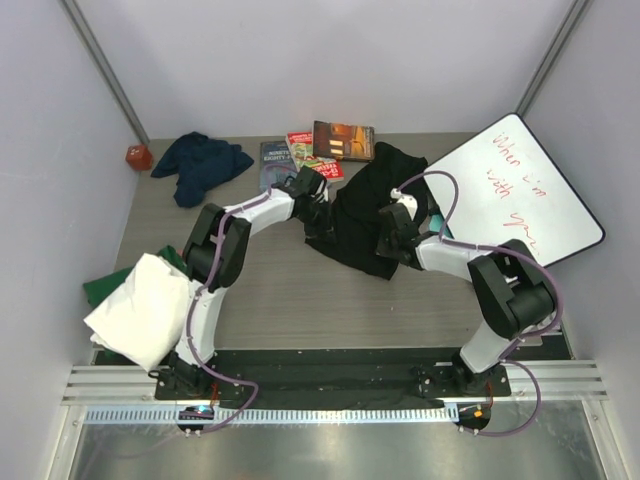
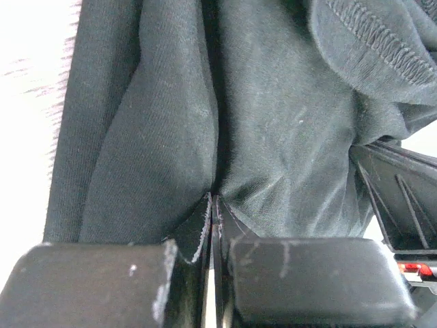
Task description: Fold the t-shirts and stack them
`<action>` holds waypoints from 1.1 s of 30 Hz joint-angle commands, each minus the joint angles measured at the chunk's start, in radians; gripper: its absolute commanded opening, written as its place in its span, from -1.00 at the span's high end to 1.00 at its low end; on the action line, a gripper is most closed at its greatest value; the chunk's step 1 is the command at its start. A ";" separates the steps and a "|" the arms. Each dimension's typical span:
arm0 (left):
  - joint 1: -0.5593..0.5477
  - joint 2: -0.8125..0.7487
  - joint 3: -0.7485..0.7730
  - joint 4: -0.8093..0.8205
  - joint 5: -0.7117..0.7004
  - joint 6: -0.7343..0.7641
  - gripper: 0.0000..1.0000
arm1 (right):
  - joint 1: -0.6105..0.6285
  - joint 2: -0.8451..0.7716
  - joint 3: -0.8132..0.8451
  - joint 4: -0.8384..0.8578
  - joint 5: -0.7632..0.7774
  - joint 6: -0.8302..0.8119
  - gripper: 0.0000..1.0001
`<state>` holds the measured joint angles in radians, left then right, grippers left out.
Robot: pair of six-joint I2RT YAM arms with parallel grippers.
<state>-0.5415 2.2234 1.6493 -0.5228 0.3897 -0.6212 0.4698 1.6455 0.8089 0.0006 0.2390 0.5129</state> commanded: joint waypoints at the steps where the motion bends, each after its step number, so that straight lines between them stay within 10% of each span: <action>1: -0.029 -0.007 -0.120 -0.049 -0.117 0.023 1.00 | 0.030 0.053 0.026 -0.048 -0.010 0.022 0.98; 33: -0.396 -0.637 -0.660 -0.266 -0.233 -0.040 0.99 | 0.461 -0.521 -0.200 -0.504 0.128 0.291 0.84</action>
<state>-0.9283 1.6497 0.9836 -0.7647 0.2081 -0.6498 0.9279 1.1793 0.6186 -0.4610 0.3130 0.7818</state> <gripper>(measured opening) 0.003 0.049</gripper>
